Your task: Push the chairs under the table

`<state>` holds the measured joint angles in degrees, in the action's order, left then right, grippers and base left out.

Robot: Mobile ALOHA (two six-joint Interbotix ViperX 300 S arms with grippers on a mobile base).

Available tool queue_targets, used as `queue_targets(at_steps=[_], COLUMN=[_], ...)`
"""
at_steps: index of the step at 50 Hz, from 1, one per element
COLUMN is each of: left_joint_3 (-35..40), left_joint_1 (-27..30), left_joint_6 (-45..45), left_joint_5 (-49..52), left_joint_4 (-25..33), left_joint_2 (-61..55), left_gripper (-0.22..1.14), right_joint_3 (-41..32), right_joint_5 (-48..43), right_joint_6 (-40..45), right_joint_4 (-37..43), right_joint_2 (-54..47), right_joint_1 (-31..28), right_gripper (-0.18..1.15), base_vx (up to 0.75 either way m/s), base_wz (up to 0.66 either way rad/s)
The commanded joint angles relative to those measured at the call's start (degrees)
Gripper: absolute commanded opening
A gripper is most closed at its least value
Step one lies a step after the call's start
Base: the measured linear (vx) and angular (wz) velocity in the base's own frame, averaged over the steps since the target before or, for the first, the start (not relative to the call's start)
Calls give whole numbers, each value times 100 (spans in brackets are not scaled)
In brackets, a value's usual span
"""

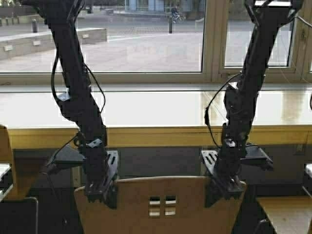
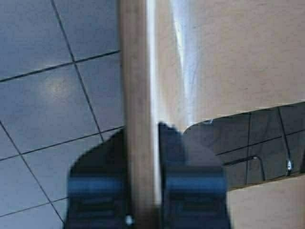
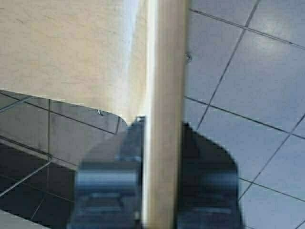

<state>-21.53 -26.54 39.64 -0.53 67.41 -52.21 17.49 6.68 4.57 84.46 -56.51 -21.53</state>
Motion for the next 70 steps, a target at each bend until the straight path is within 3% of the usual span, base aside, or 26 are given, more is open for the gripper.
queue_targets(at_steps=[1, 70], left_joint_3=[114, -167], left_joint_1=[185, 185], left_joint_6=[-229, -290], left_joint_5=[-53, -62], left_joint_4=[-53, -97], left_joint_2=[167, 562], left_gripper=[3, 3], right_joint_3=[-123, 193], right_joint_5=[35, 316], right_joint_6=[-202, -202], right_joint_4=[-211, -914], right_joint_2=[9, 185], right_joint_1=[-26, -97], right_gripper=[5, 5], base_vx=[12, 20], base_wz=[-2, 2])
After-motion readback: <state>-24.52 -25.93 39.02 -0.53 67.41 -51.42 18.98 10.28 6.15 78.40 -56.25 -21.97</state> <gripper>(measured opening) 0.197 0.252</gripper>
